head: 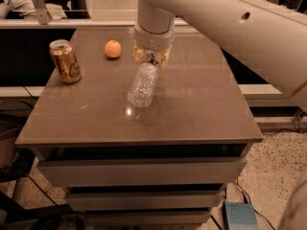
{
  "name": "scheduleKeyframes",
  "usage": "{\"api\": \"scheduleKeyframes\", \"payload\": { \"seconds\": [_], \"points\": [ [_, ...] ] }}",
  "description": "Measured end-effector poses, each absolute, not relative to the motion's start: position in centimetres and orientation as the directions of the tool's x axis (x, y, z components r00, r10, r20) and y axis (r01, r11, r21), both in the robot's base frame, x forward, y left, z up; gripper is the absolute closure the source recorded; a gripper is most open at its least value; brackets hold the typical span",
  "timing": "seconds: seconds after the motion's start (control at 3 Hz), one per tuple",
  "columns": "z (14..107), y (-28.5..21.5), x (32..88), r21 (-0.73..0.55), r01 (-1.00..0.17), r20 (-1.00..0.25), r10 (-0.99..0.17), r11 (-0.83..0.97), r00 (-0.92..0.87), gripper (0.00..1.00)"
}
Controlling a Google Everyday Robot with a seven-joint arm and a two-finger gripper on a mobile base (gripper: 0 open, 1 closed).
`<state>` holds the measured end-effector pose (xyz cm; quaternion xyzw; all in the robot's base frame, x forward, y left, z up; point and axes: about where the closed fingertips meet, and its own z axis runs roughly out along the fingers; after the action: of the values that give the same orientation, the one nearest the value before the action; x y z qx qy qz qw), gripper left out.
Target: Place water bottle upright
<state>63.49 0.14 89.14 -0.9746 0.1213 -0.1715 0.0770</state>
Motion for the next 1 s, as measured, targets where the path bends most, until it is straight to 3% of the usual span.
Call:
{"api": "scheduleKeyframes", "payload": {
  "seconds": [0.33, 0.67, 1.0],
  "points": [
    [89.50, 0.82, 62.89, -0.199, -0.028, 0.360, -0.100, -0.980, 0.928, 1.00],
    [89.49, 0.87, 62.87, -0.169, 0.056, 0.377, -0.012, -0.984, 0.926, 1.00],
    [89.49, 0.87, 62.86, -0.169, 0.057, 0.378, -0.012, -0.984, 0.926, 1.00]
  ]
}}
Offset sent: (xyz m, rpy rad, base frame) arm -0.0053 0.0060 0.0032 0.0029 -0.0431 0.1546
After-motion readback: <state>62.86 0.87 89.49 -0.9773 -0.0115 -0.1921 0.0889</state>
